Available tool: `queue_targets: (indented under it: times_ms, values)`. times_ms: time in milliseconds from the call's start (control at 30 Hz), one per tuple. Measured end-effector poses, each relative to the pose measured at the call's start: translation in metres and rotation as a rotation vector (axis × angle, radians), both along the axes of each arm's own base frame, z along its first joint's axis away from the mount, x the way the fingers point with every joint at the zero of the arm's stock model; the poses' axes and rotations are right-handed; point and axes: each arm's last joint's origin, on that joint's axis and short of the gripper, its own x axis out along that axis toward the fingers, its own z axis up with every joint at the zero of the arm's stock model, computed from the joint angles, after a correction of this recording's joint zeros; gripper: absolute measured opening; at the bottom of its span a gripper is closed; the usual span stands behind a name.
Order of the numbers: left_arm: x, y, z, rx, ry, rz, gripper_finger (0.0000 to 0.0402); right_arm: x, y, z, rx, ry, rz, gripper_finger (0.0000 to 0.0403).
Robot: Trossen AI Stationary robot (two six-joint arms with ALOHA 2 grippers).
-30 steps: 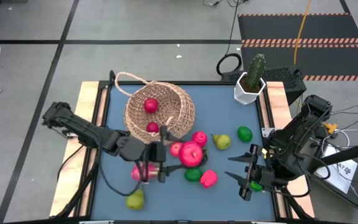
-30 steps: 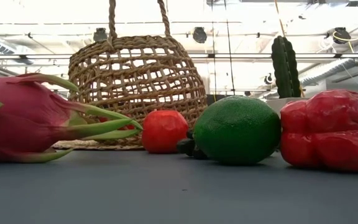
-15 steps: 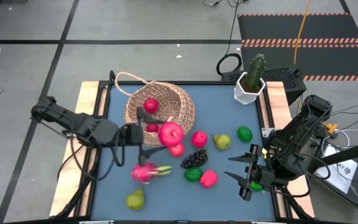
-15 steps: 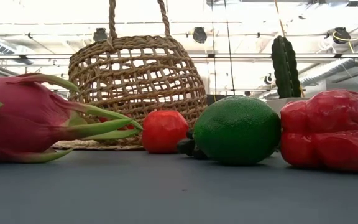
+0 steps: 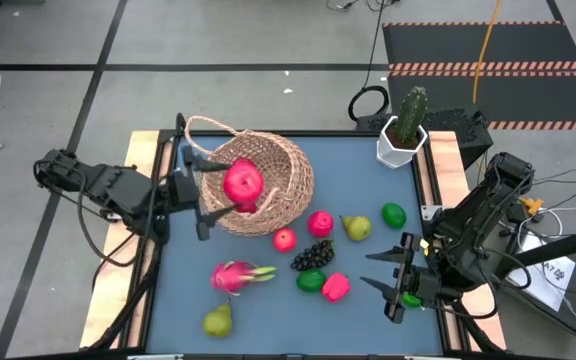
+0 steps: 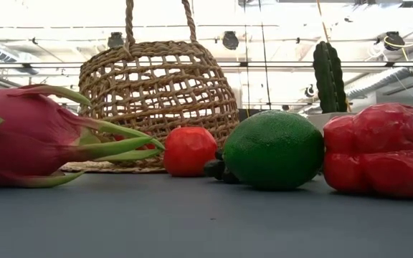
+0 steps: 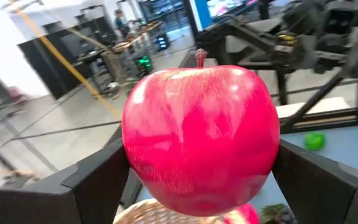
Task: Build produce basket
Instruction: Put the red apple into the basket
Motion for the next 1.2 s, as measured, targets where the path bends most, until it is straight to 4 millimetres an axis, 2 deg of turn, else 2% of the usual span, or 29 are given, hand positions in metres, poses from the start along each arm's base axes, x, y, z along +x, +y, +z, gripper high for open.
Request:
queue_targets:
  times_ms: [133, 400, 733, 867, 1033, 1200]
  values:
    - [-0.006, 0.004, 0.001, 0.041, 0.015, 0.065, 0.0363, 0.0, 0.0, 0.0, 0.0, 0.0, 0.0, 0.0205]
    - [-0.008, 0.006, 0.002, 0.053, 0.014, 0.083, 0.0363, 0.0, 0.0, 0.0, 0.0, -0.001, 0.001, 0.0205]
    - [-0.009, 0.006, -0.001, -0.144, -0.026, 0.109, 0.0363, 0.0, 0.0, 0.0, 0.0, -0.001, 0.001, 0.0205]
    - [-0.009, 0.007, -0.004, -0.161, -0.005, 0.119, 0.0363, 0.0, 0.0, 0.0, 0.0, -0.001, 0.001, 0.0205]
    - [-0.005, 0.019, -0.005, -0.164, -0.003, 0.178, 0.0363, 0.0, 0.0, 0.0, 0.0, -0.001, 0.001, 0.0205]
    - [-0.002, 0.04, -0.01, -0.197, 0.052, 0.212, 0.0363, 0.0, 0.0, 0.0, -0.001, 0.0, 0.001, 0.0205]
